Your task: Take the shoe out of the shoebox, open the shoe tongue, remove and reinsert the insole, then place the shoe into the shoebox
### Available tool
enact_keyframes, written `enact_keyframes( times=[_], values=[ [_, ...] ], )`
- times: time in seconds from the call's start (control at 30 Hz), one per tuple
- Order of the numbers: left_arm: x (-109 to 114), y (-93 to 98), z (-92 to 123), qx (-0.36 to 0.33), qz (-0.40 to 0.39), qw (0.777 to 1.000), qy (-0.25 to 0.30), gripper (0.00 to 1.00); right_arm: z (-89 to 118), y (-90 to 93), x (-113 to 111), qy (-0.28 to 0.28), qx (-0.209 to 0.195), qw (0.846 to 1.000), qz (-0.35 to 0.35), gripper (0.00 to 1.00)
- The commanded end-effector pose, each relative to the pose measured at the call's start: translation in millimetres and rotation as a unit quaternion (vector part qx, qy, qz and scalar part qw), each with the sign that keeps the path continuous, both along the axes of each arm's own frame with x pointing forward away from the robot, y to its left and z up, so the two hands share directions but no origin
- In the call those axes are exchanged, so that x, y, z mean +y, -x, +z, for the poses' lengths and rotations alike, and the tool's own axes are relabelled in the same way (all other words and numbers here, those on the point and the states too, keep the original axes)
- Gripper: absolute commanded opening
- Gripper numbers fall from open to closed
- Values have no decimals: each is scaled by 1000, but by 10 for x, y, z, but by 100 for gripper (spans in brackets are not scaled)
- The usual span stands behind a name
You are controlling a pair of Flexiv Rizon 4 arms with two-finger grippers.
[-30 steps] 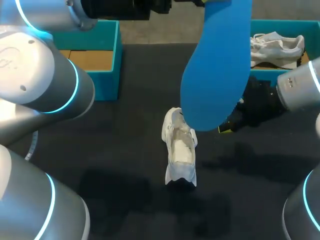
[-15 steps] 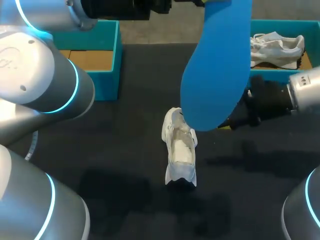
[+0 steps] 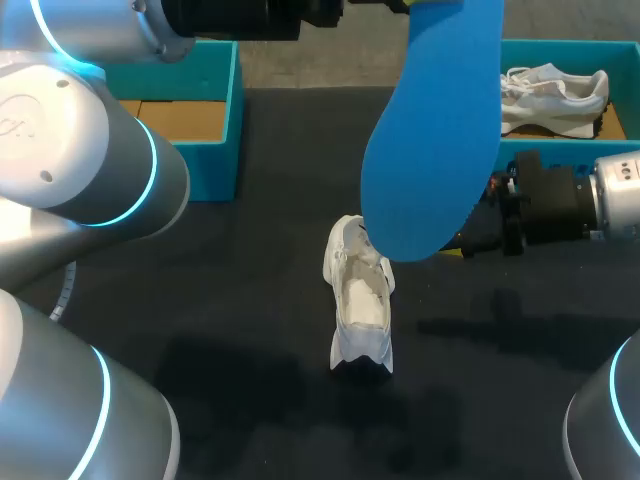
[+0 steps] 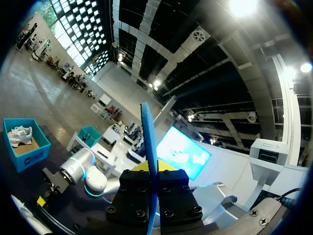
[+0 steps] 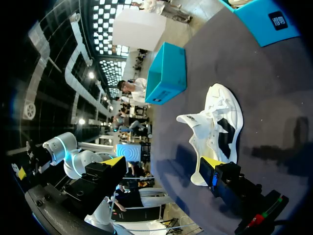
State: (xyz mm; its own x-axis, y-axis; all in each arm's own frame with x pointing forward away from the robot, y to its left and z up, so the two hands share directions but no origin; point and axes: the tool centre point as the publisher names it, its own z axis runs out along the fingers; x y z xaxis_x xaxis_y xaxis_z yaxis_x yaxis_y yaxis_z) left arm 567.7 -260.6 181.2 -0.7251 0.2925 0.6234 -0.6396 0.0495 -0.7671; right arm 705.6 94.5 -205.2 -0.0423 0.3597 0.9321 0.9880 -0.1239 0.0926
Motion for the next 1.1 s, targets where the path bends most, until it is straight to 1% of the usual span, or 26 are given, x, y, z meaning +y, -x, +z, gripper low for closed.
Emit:
enact_keyframes(
  times=[0.03,0.27,0.57,0.63,0.7,0.73,0.77,0.8,0.87,0.9,0.93,0.97,1.0,1.03,1.07,1.1],
  values=[
    [3,7,-3,0,1,1000,-1,0,20,-12,36,-10,-1,1000,-1,100],
    [3,7,-3,0,1,1000,-1,0,96,-64,95,-44,-6,999,-3,100],
    [3,7,-3,0,1,1000,-1,0,96,-64,95,-44,-6,999,-3,100],
    [-8,-71,136,-77,-19,997,23,0,96,-64,95,-44,-6,999,-3,100],
    [28,-157,258,-155,-27,987,46,0,96,-64,95,-44,-6,999,-3,100],
    [28,-157,258,-155,-27,987,46,0,96,-64,95,-44,-6,999,-3,100],
    [67,-263,301,-233,-26,972,34,0,96,-64,95,-44,-6,999,-3,100],
    [84,-329,310,-254,-28,966,37,0,96,-64,95,-44,-6,999,-3,100],
    [117,-436,324,-315,-31,948,32,0,96,-64,95,-44,-6,999,-3,100],
    [130,-475,329,-324,-36,945,39,0,96,-64,95,-44,-6,999,-3,100],
    [153,-530,338,-363,-33,931,33,0,96,-64,95,-44,-6,999,-3,100],
    [161,-574,333,-382,-38,923,33,0,96,-64,95,-44,-6,999,-3,100],
    [175,-608,336,-411,-37,910,35,0,96,-64,95,-44,-6,999,-3,100],
    [187,-625,332,-443,-38,895,29,0,96,-64,95,-44,-6,999,-3,100],
    [193,-641,322,-461,-38,886,28,0,96,-64,95,-44,-6,999,-3,100],
    [208,-655,314,-492,-33,870,27,0,96,-64,95,-44,-6,999,-3,100]
  ],
)
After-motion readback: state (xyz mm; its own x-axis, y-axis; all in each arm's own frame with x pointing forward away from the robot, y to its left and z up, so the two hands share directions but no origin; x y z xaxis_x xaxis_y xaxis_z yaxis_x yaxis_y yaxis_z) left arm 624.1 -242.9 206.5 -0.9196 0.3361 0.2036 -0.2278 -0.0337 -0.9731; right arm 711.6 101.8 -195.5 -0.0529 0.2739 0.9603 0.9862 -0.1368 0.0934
